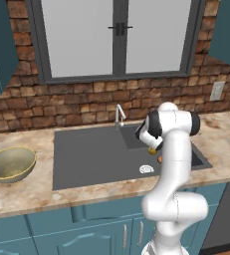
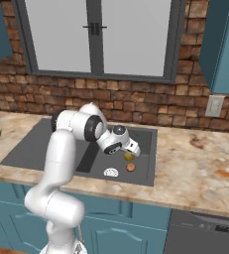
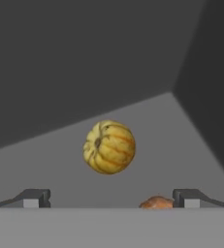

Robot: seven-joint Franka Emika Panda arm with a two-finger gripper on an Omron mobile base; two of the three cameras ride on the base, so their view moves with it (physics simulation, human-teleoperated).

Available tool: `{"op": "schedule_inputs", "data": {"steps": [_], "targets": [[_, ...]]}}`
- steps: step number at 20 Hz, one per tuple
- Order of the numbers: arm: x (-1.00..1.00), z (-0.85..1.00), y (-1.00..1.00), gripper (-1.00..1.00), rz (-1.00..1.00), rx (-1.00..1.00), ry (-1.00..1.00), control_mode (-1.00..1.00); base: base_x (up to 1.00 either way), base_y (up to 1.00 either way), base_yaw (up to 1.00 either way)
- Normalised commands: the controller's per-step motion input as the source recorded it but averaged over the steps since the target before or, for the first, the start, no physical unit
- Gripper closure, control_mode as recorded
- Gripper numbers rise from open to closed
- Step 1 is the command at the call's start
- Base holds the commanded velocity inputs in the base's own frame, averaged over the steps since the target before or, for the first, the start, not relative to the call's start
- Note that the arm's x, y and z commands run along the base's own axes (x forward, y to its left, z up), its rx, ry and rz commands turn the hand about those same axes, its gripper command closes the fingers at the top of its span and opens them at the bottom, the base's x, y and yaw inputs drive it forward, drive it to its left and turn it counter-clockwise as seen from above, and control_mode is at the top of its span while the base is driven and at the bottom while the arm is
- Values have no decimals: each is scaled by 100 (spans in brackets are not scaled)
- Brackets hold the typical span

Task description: Remove the tangerine and squash from the sink. Then move the bowl and cup from the counter to the sink for washing.

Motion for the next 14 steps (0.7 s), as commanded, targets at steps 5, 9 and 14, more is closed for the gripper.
{"op": "schedule_inputs", "data": {"steps": [5, 9, 14], "targets": [[10, -8, -1, -100, -1, 2, 0, -100, 0, 0, 0], [9, -7, -2, -100, -1, 2, 0, -100, 0, 0, 0], [10, -8, -1, -100, -1, 2, 1, -100, 0, 0, 0]]}}
